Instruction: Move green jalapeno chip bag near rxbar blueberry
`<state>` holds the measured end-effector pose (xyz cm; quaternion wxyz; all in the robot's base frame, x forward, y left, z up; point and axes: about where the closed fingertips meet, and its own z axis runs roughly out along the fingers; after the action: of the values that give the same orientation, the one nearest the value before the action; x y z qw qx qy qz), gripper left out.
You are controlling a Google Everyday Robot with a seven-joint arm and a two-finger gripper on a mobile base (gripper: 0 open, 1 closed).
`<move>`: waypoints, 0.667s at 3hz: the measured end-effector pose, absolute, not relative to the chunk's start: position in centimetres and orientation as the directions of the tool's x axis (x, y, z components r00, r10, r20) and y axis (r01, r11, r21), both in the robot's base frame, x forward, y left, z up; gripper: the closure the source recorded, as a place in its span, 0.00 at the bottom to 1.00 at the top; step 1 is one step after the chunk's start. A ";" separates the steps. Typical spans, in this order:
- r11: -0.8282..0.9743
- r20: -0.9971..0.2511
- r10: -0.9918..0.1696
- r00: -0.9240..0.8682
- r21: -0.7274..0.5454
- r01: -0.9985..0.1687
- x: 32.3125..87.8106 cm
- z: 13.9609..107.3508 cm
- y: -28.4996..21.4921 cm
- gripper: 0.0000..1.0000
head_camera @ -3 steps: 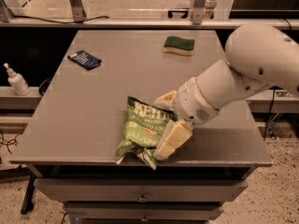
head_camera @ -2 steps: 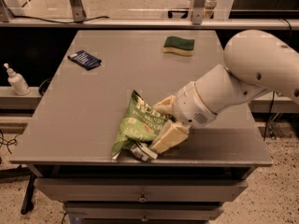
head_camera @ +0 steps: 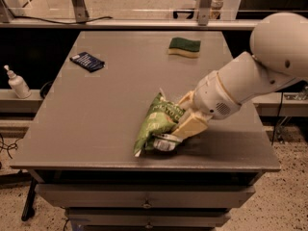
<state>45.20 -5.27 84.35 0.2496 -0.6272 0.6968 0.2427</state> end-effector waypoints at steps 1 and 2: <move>0.172 -0.660 -0.744 -0.108 -0.033 -0.984 48.3 89.1 -7.5 1.00; 0.181 -0.671 -0.736 -0.090 -0.067 -0.981 49.0 90.8 -7.5 1.00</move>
Offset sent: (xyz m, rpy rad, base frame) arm 0.0246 -0.0177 0.0372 0.0005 -0.0452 -0.0617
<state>48.98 -7.52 90.83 0.2966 -0.6058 0.7087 0.2066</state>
